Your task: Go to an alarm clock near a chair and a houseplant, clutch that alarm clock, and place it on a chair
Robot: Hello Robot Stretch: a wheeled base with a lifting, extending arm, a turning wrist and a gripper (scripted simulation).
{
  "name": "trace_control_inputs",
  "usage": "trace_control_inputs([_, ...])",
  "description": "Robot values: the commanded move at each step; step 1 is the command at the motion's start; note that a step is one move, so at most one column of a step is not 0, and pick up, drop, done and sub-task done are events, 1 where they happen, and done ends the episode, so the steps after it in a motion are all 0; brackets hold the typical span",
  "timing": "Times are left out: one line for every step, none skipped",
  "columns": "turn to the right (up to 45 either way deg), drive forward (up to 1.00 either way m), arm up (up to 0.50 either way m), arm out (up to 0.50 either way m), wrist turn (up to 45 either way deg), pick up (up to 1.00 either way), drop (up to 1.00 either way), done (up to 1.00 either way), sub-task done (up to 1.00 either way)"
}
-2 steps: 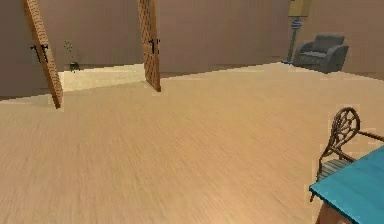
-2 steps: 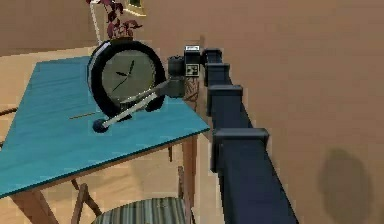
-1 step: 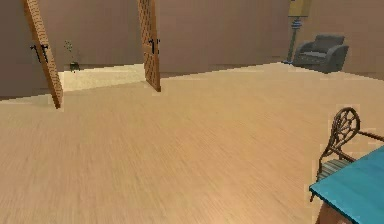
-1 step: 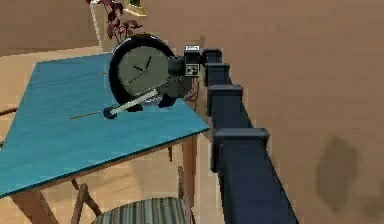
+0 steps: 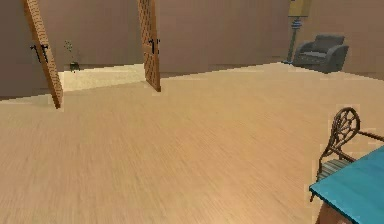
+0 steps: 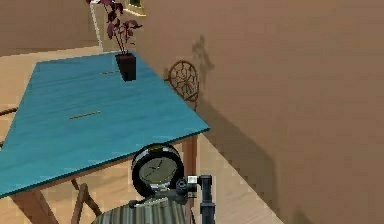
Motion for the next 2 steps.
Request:
trace_control_inputs([0.0,0.0,-0.32,0.0,0.0,0.0,0.0,0.0,0.0])
trace_control_inputs([0.0,0.0,0.0,0.0,0.0,0.0,1.0,0.0,0.0])
